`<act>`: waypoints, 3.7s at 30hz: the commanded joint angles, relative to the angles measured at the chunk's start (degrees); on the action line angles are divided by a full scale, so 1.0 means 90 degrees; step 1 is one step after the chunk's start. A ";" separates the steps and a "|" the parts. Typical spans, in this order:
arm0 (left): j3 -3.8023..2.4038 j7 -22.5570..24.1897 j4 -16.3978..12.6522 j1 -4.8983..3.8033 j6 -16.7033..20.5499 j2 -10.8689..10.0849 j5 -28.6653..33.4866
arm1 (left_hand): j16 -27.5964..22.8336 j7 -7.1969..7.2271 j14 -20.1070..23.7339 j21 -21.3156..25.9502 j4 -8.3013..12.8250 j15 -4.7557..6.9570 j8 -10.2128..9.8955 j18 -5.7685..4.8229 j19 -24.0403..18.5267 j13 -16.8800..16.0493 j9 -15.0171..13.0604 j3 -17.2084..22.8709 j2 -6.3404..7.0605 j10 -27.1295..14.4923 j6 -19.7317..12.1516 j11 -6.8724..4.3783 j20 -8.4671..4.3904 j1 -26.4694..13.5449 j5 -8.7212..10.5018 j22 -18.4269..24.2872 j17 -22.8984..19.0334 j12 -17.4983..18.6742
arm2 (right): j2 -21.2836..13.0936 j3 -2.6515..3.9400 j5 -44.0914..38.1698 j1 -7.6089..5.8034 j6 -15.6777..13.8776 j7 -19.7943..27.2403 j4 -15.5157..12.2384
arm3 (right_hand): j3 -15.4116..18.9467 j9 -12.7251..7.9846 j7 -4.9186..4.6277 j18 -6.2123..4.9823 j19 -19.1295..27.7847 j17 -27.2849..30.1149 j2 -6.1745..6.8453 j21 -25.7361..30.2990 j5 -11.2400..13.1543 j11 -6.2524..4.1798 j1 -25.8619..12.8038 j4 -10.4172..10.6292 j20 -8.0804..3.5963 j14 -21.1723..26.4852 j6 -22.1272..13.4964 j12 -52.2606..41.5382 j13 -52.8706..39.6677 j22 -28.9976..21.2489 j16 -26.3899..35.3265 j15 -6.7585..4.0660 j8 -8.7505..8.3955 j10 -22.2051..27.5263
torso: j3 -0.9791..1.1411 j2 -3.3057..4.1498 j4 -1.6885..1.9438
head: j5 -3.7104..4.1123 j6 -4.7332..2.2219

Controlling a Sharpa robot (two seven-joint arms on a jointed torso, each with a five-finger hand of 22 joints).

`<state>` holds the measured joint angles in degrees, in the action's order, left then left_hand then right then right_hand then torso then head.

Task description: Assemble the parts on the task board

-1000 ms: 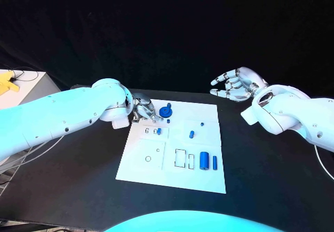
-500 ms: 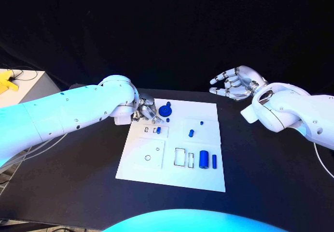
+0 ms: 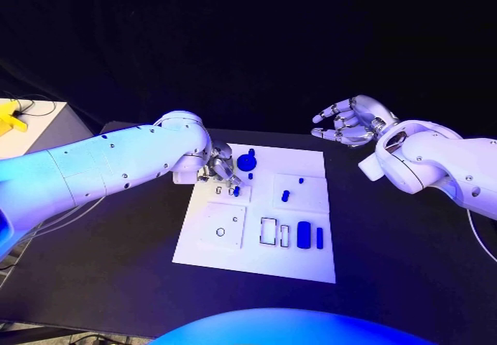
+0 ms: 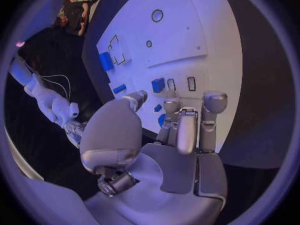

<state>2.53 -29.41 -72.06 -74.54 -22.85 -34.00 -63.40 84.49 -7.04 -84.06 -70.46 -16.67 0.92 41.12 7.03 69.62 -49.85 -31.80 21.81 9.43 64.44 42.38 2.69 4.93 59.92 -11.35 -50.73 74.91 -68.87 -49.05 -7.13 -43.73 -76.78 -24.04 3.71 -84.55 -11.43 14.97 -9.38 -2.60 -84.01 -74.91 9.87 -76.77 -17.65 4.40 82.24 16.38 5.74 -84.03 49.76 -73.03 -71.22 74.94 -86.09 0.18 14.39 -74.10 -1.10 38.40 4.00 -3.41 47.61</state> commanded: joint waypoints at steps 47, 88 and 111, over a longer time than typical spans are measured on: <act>0.0047 -0.0042 0.0276 0.0000 -0.0504 0.0243 0.0534 | 0.0033 -0.0010 -0.0053 -0.0008 0.0066 -0.0016 0.0183 0.0077 -0.0033 0.0174 -0.0079 0.0235 -0.0404 -0.0225 -0.0174 0.0014 0.0021 0.0841 -0.0067 0.0048 0.0310 0.0060 | 0.0070 0.0002 -0.0047 -0.0002 0.0252 -0.0018 0.0075 | -0.0009 -0.0006 -0.0004 -0.0034 -0.0153 -0.0847 0.0004 -0.0062 -0.0055 0.0007 -0.0120 0.0017 -0.0009 -0.0421 -0.0061 -0.0022 -0.0046 0.0703 0.0014 -0.0023 0.0026 -0.0007 | 0.0012 0.0017 0.0019 | 0.0077 0.0058; 0.0073 -0.0016 0.0351 0.0000 -0.0518 0.0266 0.0787 | 0.0153 0.0000 -0.0152 -0.0275 0.1516 0.0025 0.0577 0.0039 0.0042 0.0208 -0.0330 0.3408 -0.0178 -0.0111 -0.0171 -0.0022 0.0013 0.0809 -0.0247 -0.0242 0.0528 0.0016 | 0.0141 -0.0002 -0.0087 0.0004 0.0409 -0.0055 0.0133 | -0.0007 0.0001 0.0001 -0.0046 -0.0135 -0.0816 0.0000 -0.0006 -0.0011 0.0003 -0.0172 0.0012 -0.0007 -0.0411 -0.0052 -0.0105 -0.0123 0.0667 0.0033 -0.0024 0.0052 -0.0084 | 0.0006 0.0019 0.0031 | 0.0042 0.0120; 0.0042 0.0147 -0.0336 0.0006 0.1035 -0.0310 0.0631 | 0.0470 0.0274 -0.0531 -0.0840 0.2162 0.0272 0.0974 -0.0107 0.0543 -0.0386 -0.0839 0.3899 0.0124 0.0674 0.0301 -0.0288 -0.0210 -0.0012 -0.2076 -0.1083 0.1312 -0.0326 | 0.0125 -0.0006 -0.0112 0.0016 0.0422 -0.0054 0.0152 | -0.0006 0.0002 0.0001 -0.0053 -0.0125 -0.0800 -0.0002 0.0022 -0.0001 0.0003 -0.0190 0.0011 -0.0007 -0.0406 -0.0056 -0.0097 -0.0109 0.0649 0.0042 -0.0025 0.0058 -0.0074 | 0.0013 0.0036 0.0039 | 0.0007 0.0125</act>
<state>2.97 -29.15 -74.51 -74.50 -17.78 -36.63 -56.81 88.43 -6.01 -83.86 -77.87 -9.30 3.00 49.56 7.03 74.15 -53.27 -32.50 45.14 10.19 70.15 43.26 -0.03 3.07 60.06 -29.91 -60.45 74.91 -71.56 -47.87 -7.18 -44.12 -76.69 -21.11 2.90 -83.17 -11.41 14.97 -9.56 -2.60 -84.01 -74.92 9.87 -76.83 -17.87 4.37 81.34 16.37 5.75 -84.02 49.59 -73.66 -72.27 74.90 -86.09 0.19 14.62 -74.50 -1.00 38.63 4.40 -3.38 48.70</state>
